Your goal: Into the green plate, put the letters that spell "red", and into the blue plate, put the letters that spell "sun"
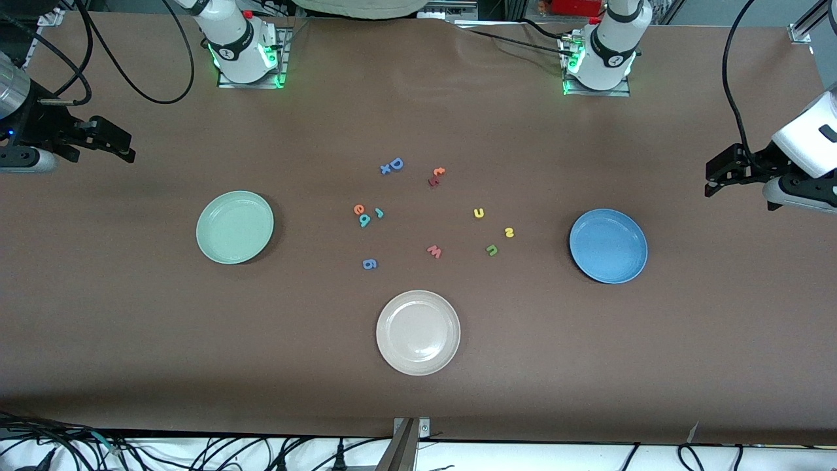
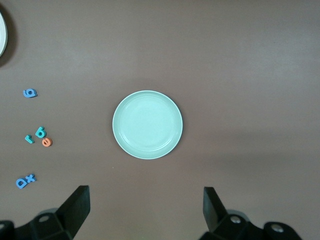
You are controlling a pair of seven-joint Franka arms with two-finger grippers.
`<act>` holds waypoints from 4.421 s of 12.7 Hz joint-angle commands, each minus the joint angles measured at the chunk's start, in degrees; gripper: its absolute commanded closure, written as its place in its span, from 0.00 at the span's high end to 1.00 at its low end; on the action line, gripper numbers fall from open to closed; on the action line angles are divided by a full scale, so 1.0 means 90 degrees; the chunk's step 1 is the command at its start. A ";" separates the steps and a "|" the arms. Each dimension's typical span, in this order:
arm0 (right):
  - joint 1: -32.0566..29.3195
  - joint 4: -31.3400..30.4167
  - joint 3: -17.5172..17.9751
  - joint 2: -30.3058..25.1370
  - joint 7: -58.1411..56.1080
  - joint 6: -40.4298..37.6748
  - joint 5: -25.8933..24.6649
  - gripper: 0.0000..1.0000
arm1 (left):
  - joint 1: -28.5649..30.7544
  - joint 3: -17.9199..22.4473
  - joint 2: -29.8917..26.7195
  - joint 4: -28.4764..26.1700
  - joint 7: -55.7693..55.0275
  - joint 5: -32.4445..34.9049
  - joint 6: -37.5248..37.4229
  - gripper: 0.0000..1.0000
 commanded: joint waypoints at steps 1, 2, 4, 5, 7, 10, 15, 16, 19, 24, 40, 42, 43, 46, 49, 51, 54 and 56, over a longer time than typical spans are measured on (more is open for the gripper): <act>-0.0004 0.0067 -0.0015 -0.0040 -0.0001 -0.0096 0.0114 1.00 | -0.0025 0.0053 -0.0084 -0.0042 -0.0013 -0.0148 -0.0071 1.00; -0.0004 0.0058 -0.0015 -0.0040 -0.0001 -0.0096 0.0114 1.00 | -0.0025 0.0053 -0.0084 -0.0042 -0.0023 -0.0158 -0.0071 1.00; -0.0004 0.0058 -0.0015 -0.0040 -0.0001 -0.0096 0.0114 1.00 | -0.0025 0.0053 -0.0084 -0.0042 -0.0013 -0.0148 -0.0081 1.00; -0.0004 0.0058 -0.0015 -0.0040 -0.0001 -0.0096 0.0114 1.00 | -0.0025 0.0053 -0.0084 -0.0042 -0.0023 -0.0148 -0.0071 1.00; -0.0004 0.0067 -0.0015 -0.0040 -0.0001 -0.0096 0.0114 1.00 | -0.0025 0.0053 -0.0084 -0.0042 -0.0023 -0.0148 -0.0071 1.00; -0.0004 0.0058 -0.0015 -0.0040 -0.0001 -0.0096 0.0114 1.00 | -0.0025 0.0053 -0.0084 -0.0042 -0.0023 -0.0148 -0.0071 1.00; -0.0004 0.0058 -0.0015 -0.0040 0.0009 -0.0096 0.0114 1.00 | -0.0025 0.0053 -0.0084 -0.0042 -0.0013 -0.0158 -0.0071 1.00; -0.0004 0.0058 -0.0015 -0.0040 -0.0001 -0.0096 0.0104 1.00 | -0.0025 0.0053 -0.0084 -0.0042 -0.0013 -0.0148 -0.0081 1.00; -0.0004 0.0058 -0.0005 -0.0040 -0.0030 -0.0096 0.0104 1.00 | -0.0025 0.0053 -0.0084 -0.0042 -0.0013 -0.0148 -0.0071 1.00; -0.0004 0.0058 -0.0015 -0.0040 -0.0060 -0.0096 0.0094 1.00 | -0.0025 0.0053 -0.0084 -0.0042 -0.0013 -0.0148 -0.0071 1.00; 0.0356 0.0019 0.0054 0.0184 -0.0001 -0.0769 0.0045 1.00 | -0.0025 0.0053 -0.0084 -0.0042 -0.0013 -0.0158 -0.0071 1.00; 0.0697 -0.0011 0.0063 0.0379 0.0028 -0.0848 0.0055 1.00 | -0.0025 0.0053 -0.0084 -0.0032 -0.0023 -0.0158 -0.0071 1.00; 0.0883 -0.0011 0.0063 0.0447 0.0028 -0.0829 0.0074 1.00 | -0.0034 0.0053 -0.0084 -0.0042 -0.0023 -0.0158 -0.0071 1.00; 0.1536 -0.0030 0.0063 0.0915 0.0825 -0.0392 0.0143 1.00 | -0.0044 0.0053 -0.0084 -0.0032 -0.0033 -0.0158 -0.0071 1.00; 0.2309 -0.0069 0.0063 0.1462 0.1823 0.0379 0.0143 1.00 | -0.0054 0.0053 -0.0084 -0.0042 0.0016 -0.0148 -0.0071 1.00; 0.2661 -0.0215 0.0063 0.1765 0.2175 0.0985 0.0143 1.00 | -0.0044 0.0053 -0.0065 -0.0042 0.0016 -0.0148 -0.0071 1.00; 0.2994 -0.0508 0.0073 0.2418 0.2411 0.2195 0.0143 1.00 | -0.0005 0.0053 -0.0006 -0.0061 -0.0042 -0.0148 -0.0081 1.00; 0.3295 -0.0674 0.0093 0.2829 0.2421 0.2918 0.0143 1.00 | 0.0024 0.0063 0.0033 -0.0110 0.0006 -0.0148 -0.0071 1.00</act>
